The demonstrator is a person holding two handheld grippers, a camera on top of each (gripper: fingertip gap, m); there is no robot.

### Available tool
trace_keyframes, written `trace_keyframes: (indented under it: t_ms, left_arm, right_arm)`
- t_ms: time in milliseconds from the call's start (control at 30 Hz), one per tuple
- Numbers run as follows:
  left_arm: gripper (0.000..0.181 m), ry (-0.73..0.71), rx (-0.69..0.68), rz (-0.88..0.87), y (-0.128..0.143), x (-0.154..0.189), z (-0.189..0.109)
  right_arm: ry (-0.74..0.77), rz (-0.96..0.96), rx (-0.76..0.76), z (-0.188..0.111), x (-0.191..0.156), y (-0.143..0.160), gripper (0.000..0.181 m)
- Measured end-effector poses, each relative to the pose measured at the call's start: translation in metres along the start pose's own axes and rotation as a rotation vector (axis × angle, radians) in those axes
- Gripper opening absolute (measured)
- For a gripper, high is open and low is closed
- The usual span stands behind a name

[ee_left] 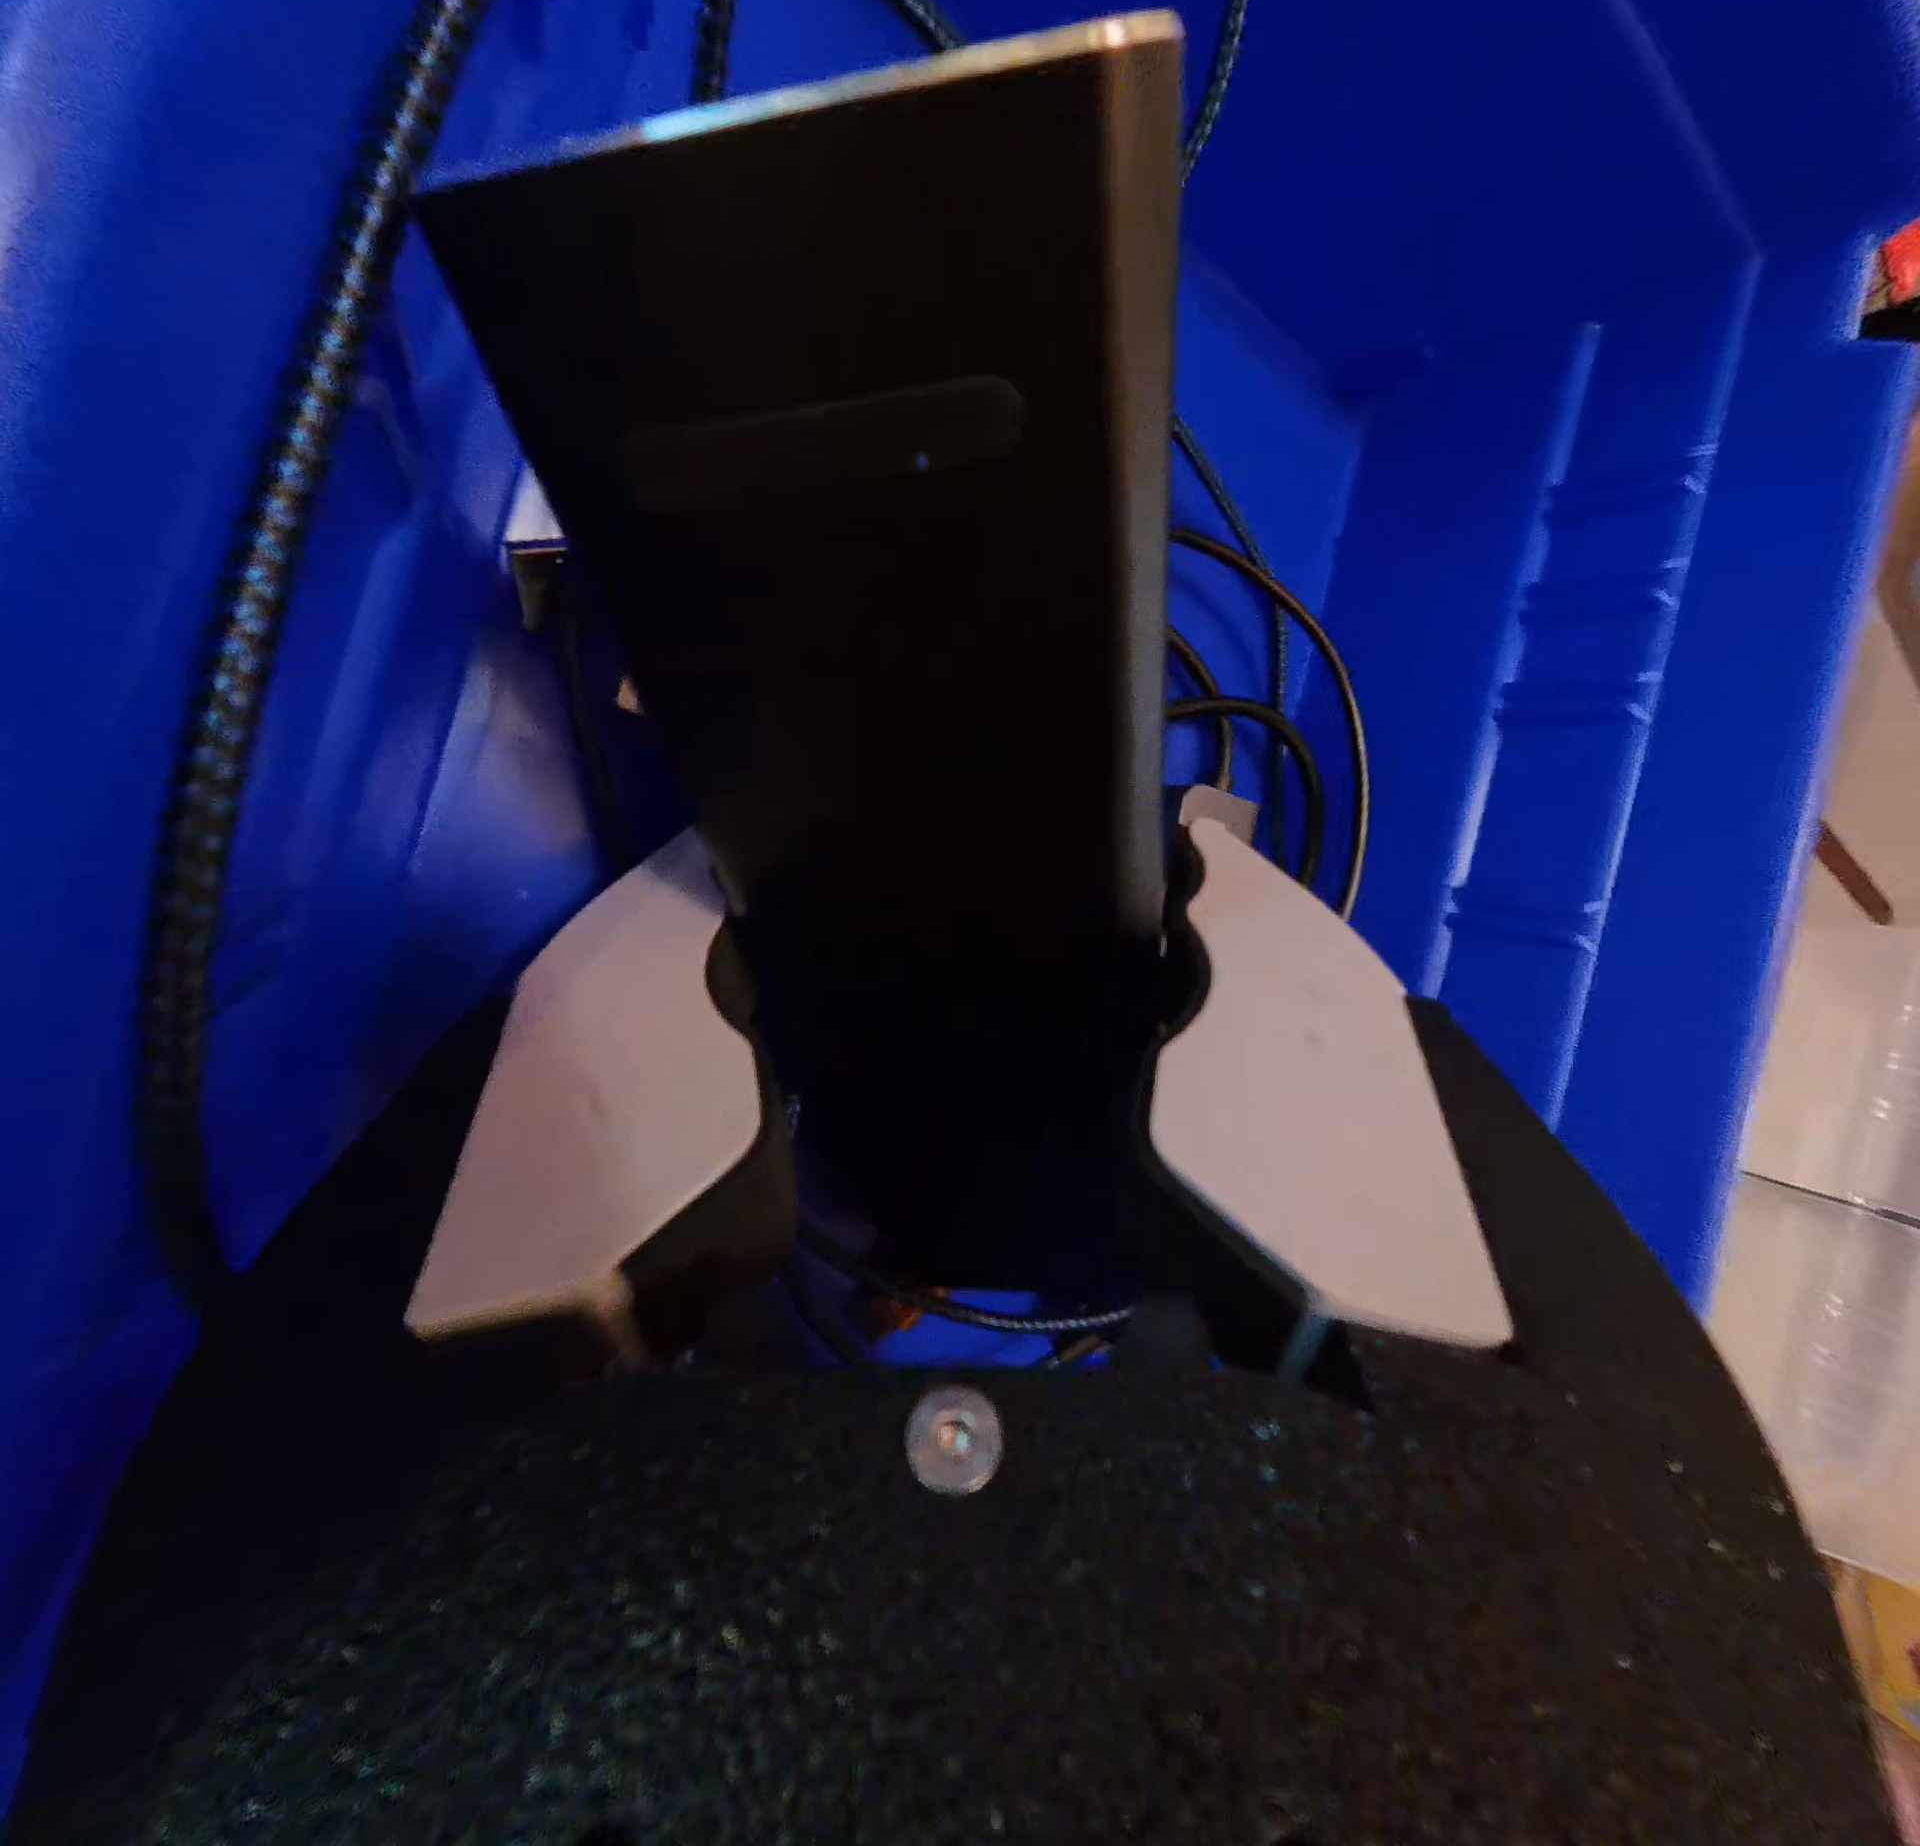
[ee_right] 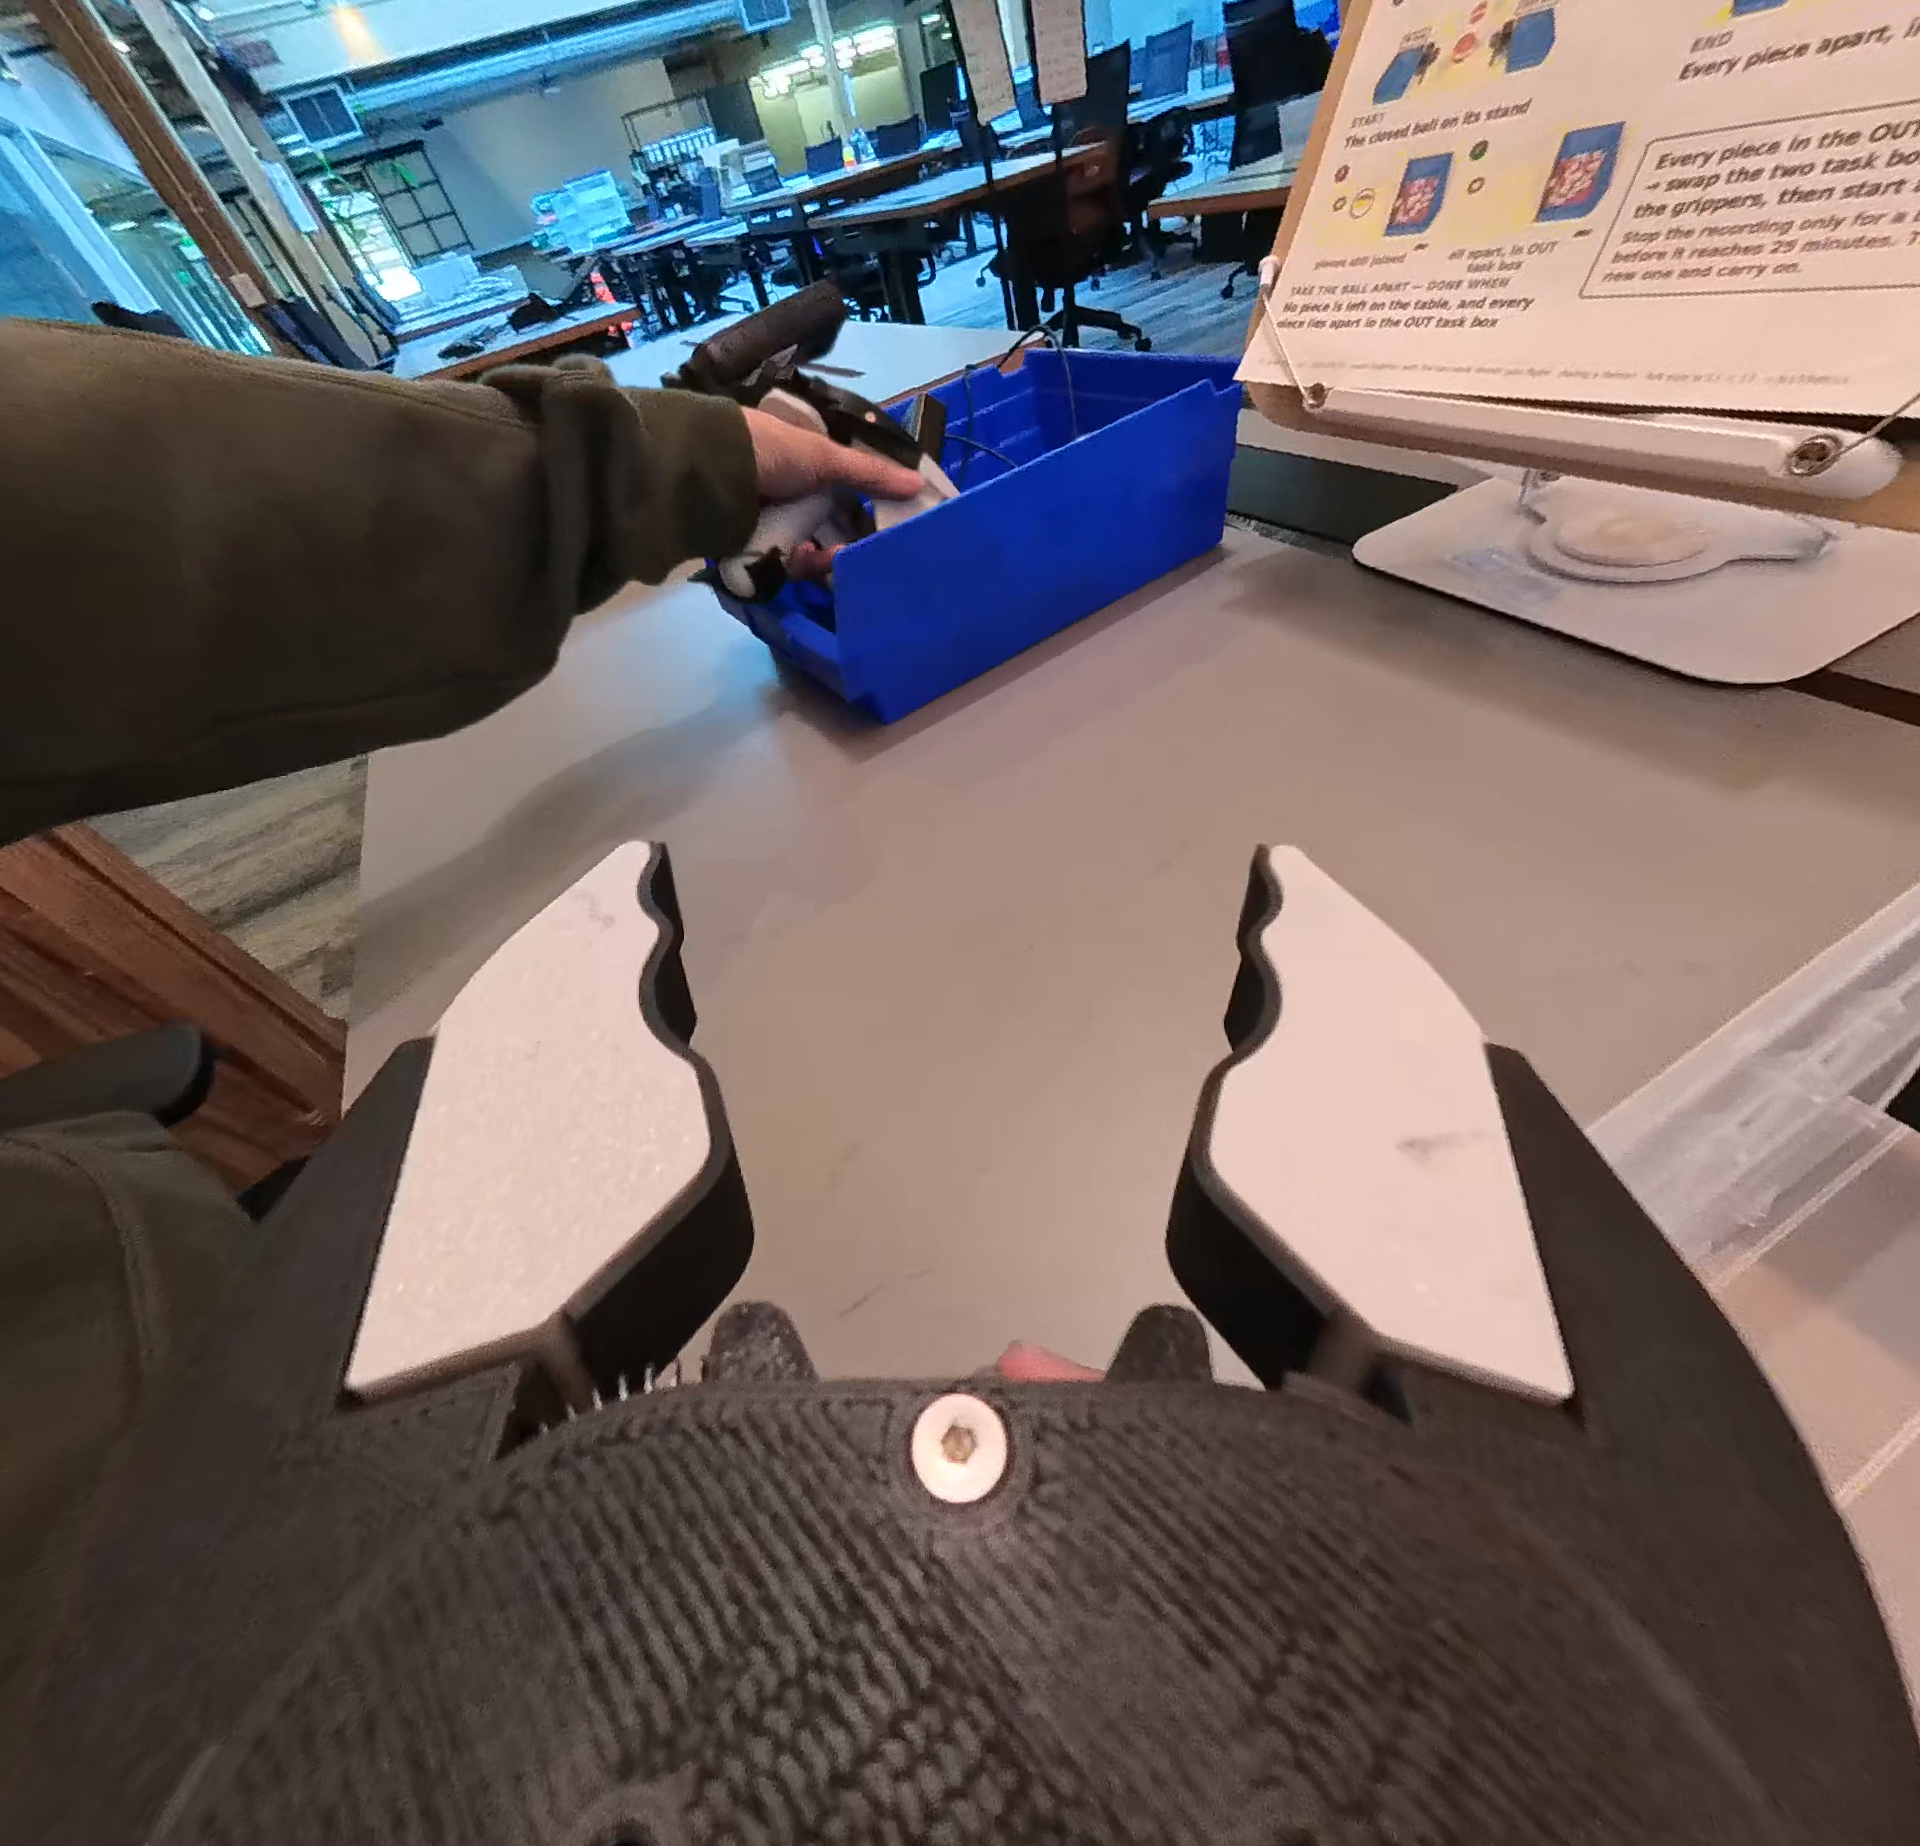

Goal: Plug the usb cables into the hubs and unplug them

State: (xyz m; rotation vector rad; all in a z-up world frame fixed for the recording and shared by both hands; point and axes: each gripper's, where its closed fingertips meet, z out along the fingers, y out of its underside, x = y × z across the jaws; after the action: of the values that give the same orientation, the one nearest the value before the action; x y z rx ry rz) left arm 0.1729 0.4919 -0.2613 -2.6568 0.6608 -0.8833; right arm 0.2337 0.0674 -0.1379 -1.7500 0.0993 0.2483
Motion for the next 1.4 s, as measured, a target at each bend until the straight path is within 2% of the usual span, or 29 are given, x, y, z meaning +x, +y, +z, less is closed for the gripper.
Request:
trace_keyframes:
  t_ms: [167, 267, 367, 467, 633, 900, 1000, 1100, 1267, 1400]
  left_arm:
    - [0.073, 0.041, 0.053, 0.036, -0.002, 0.005, 0.0]
    - [0.073, 0.084, 0.093, 0.153, -0.003, 0.015, -0.008]
    - [0.072, 0.204, 0.155, 0.235, -0.007, 0.038, -0.027]
    - [0.071, 0.365, 0.249, 0.308, -0.014, 0.07, -0.061]
    - [0.072, 0.489, 0.379, 0.636, -0.009, 0.121, -0.123]
    - [0.072, 0.767, 0.591, 0.873, 0.009, 0.22, -0.249]
    - [0.072, 0.838, 0.613, 0.949, 0.03, 0.254, -0.28]
    - [0.072, 0.929, 0.596, 1.036, 0.069, 0.277, -0.287]
    - [0.073, 1.058, 0.466, 1.125, 0.157, 0.277, -0.235]
    - [0.071, 1.194, 0.339, 1.134, 0.232, 0.264, -0.188]
  right_arm:
    - [-0.013, -0.007, -0.02, 0.005, -0.003, 0.005, 0.101]
    - [0.0, -0.002, -0.023, 0.005, 0.0, 0.007, 0.099]
    - [0.002, 0.012, -0.02, 0.004, 0.002, 0.007, 0.098]
    - [0.014, 0.017, -0.012, 0.004, 0.003, 0.005, 0.097]
    - [0.015, -0.004, -0.035, 0.007, -0.001, 0.009, 0.096]
    - [0.034, -0.039, -0.023, 0.001, -0.003, 0.0, 0.096]
    - [0.043, -0.038, 0.003, -0.005, -0.003, -0.008, 0.096]
    - [0.044, -0.049, 0.05, -0.016, -0.005, -0.022, 0.096]
    - [-0.003, -0.061, 0.14, -0.031, -0.023, -0.047, 0.109]
    - [-0.081, -0.115, 0.142, -0.027, -0.053, -0.053, 0.108]
